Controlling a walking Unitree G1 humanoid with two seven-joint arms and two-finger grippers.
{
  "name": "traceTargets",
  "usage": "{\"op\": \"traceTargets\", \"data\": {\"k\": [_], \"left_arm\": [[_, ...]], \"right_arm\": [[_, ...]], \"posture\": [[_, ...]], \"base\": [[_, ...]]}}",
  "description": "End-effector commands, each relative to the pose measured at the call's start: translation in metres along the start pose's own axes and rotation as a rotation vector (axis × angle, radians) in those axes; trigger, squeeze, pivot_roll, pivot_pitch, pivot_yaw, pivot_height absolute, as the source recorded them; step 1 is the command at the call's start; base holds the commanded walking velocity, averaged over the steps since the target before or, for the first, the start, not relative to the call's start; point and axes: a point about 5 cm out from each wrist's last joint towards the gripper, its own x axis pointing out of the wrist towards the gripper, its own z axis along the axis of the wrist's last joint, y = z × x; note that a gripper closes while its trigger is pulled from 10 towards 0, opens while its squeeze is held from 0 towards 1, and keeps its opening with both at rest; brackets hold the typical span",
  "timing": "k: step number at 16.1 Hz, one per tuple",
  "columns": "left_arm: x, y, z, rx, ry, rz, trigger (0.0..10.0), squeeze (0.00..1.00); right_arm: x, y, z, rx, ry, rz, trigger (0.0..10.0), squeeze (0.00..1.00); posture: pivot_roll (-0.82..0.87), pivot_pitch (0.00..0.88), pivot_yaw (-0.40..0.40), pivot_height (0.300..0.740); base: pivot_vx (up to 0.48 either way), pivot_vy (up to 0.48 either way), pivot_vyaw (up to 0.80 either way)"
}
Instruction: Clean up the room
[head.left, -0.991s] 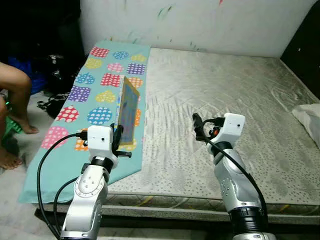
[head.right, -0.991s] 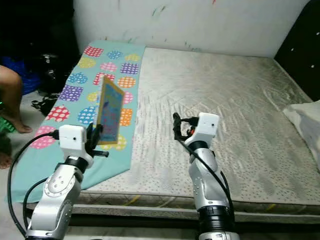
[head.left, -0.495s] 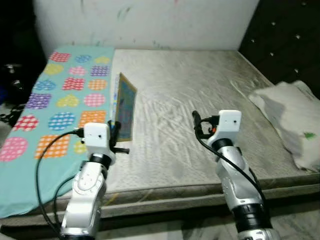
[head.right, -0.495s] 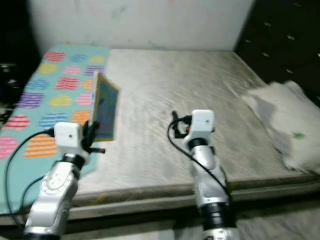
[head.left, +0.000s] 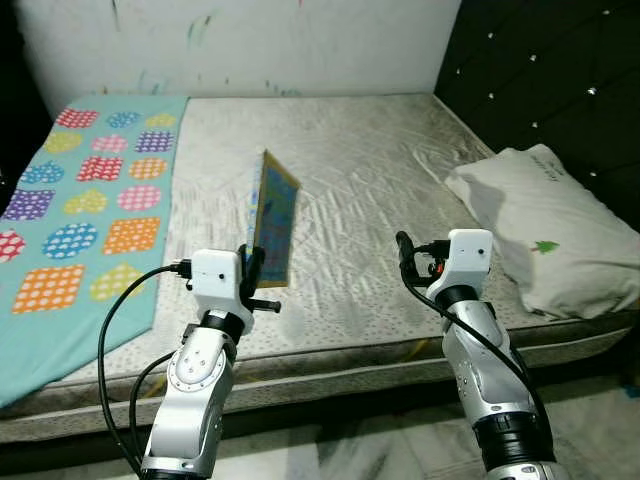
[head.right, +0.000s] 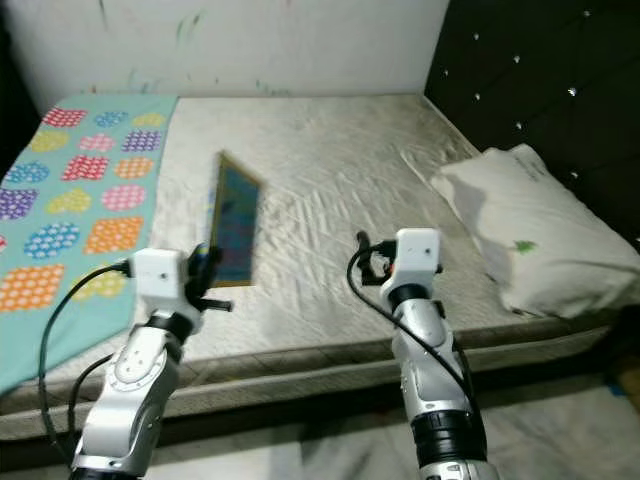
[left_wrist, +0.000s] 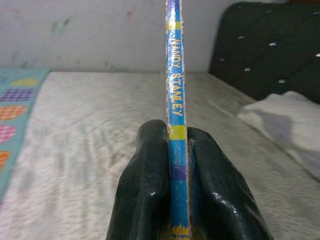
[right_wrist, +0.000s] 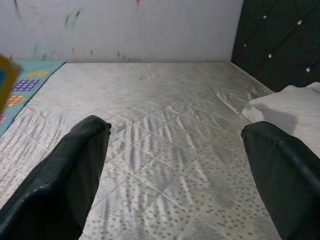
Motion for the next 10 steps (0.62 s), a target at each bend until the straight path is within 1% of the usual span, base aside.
{"op": "traceTargets", "data": {"k": [1, 5, 8, 10], "left_arm": [[0.0014, 0.0052, 0.0124, 0.011, -0.064, 0.003, 10.0, 0.00], [0.0017, 0.0024, 0.0146, -0.007, -0.082, -0.023, 10.0, 0.00], [0.0021, 0.0014, 0.0156, -0.018, -0.090, -0.037, 10.0, 0.00], [0.0021, 0.0003, 0.0164, -0.027, -0.096, -0.050, 10.0, 0.00]], "right_arm": [[0.0016, 0.0065, 0.0034, 0.024, -0.016, 0.028, 10.0, 0.00], [0.0020, 0.0059, 0.0040, 0.047, -0.016, 0.040, 10.0, 0.00], [0.0020, 0.0048, 0.0051, 0.045, -0.025, 0.046, 10.0, 0.00], [0.0022, 0.0044, 0.0050, 0.046, -0.025, 0.045, 10.0, 0.00]], "posture": [[-0.02, 0.020, -0.066, 0.740], [-0.02, 0.018, -0.065, 0.740], [-0.02, 0.016, -0.065, 0.740], [-0.02, 0.015, -0.065, 0.740]], "base": [[0.000, 0.000, 0.00], [0.000, 0.000, 0.00], [0.000, 0.000, 0.00], [0.247, 0.000, 0.00]]}}
